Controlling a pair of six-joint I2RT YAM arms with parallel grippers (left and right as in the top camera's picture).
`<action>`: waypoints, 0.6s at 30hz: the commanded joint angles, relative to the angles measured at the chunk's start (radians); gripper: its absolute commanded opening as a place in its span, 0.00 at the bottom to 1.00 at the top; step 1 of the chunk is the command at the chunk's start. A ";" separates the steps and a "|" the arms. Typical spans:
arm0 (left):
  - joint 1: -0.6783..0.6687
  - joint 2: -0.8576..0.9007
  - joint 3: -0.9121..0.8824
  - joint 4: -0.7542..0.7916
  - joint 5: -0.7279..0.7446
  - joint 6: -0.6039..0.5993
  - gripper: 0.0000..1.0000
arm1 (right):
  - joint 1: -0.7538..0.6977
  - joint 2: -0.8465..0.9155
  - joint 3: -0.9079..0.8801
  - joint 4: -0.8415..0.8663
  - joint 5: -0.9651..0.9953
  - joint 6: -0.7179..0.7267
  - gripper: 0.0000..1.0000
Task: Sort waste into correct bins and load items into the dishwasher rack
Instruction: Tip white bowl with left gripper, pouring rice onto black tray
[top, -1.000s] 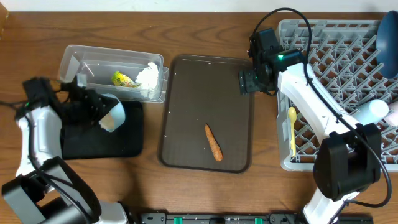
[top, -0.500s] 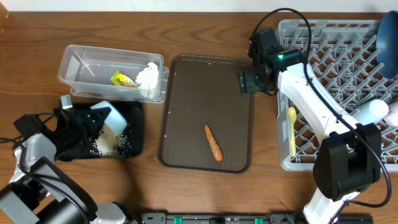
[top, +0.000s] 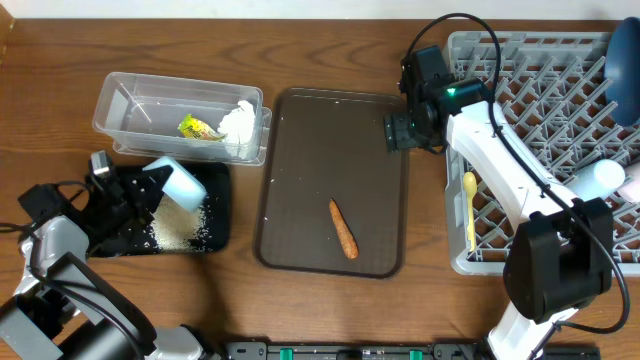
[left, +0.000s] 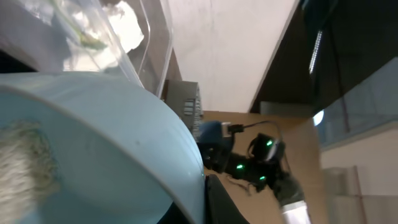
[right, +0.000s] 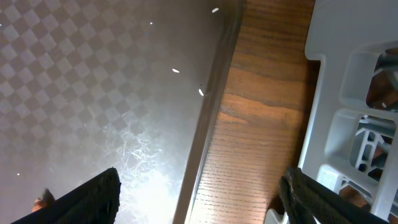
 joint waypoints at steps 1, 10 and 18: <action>0.006 -0.013 0.001 0.000 0.017 -0.235 0.07 | -0.004 0.010 0.000 0.000 0.011 -0.015 0.81; 0.006 -0.013 0.001 0.050 0.008 -0.330 0.08 | -0.004 0.010 0.000 -0.002 0.011 -0.015 0.81; 0.005 -0.013 0.001 0.163 -0.034 0.010 0.06 | -0.004 0.010 0.000 -0.002 0.011 -0.015 0.81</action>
